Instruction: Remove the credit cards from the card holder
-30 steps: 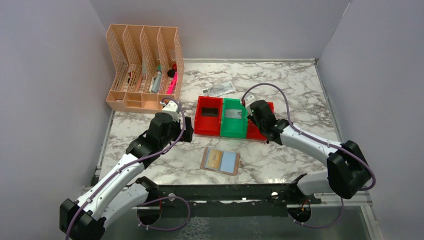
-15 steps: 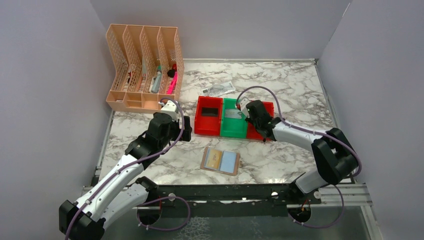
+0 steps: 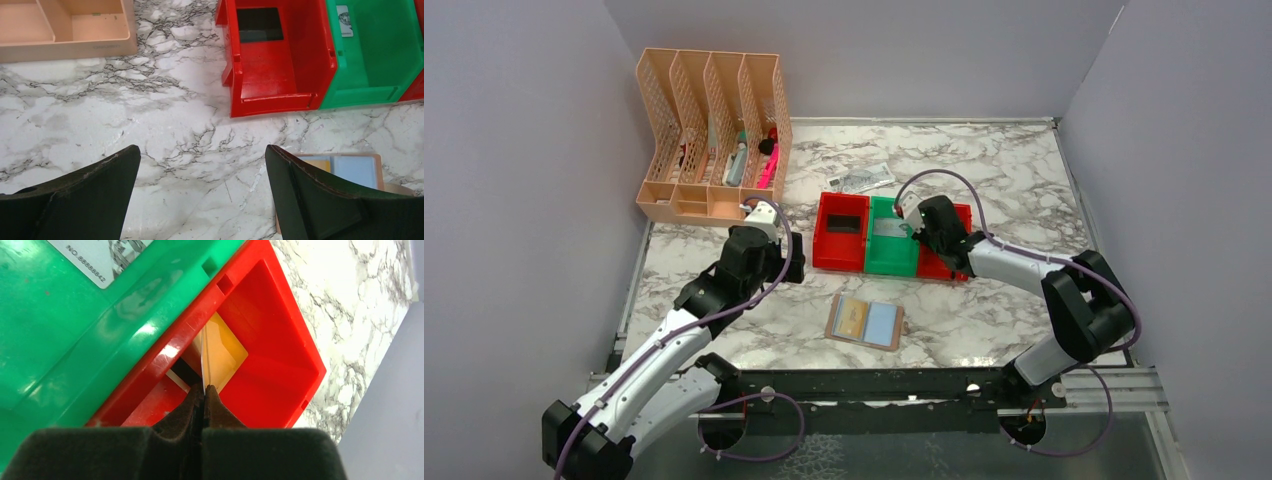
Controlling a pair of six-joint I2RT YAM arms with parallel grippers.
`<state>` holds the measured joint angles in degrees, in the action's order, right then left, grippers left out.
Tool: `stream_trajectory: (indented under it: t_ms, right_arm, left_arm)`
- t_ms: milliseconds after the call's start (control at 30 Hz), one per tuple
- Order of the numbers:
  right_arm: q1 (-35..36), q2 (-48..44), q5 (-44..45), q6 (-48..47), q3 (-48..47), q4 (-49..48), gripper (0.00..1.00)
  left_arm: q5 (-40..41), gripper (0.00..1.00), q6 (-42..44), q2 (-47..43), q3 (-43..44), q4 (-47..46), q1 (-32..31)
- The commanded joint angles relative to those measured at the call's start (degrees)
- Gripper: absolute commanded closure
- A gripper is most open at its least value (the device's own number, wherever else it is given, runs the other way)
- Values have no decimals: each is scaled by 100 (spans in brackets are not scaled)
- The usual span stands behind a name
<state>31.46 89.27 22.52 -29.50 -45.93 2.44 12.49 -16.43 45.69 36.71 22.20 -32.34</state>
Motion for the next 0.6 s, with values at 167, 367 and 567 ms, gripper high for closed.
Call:
stream_trajectory:
  t_ms: [167,367,567]
  right_arm:
    - [-70,212,-425,236,-326,311,91]
    - [-135,37,-578,240,-260,353,89]
    - [-183,-96,-474,306,-206,487,86]
  left_arm:
    - [69,1,61,30,65,-8,34]
    - [78,1,54,17,64,-5,35]
    - [2,1,52,109,73,-9,35]
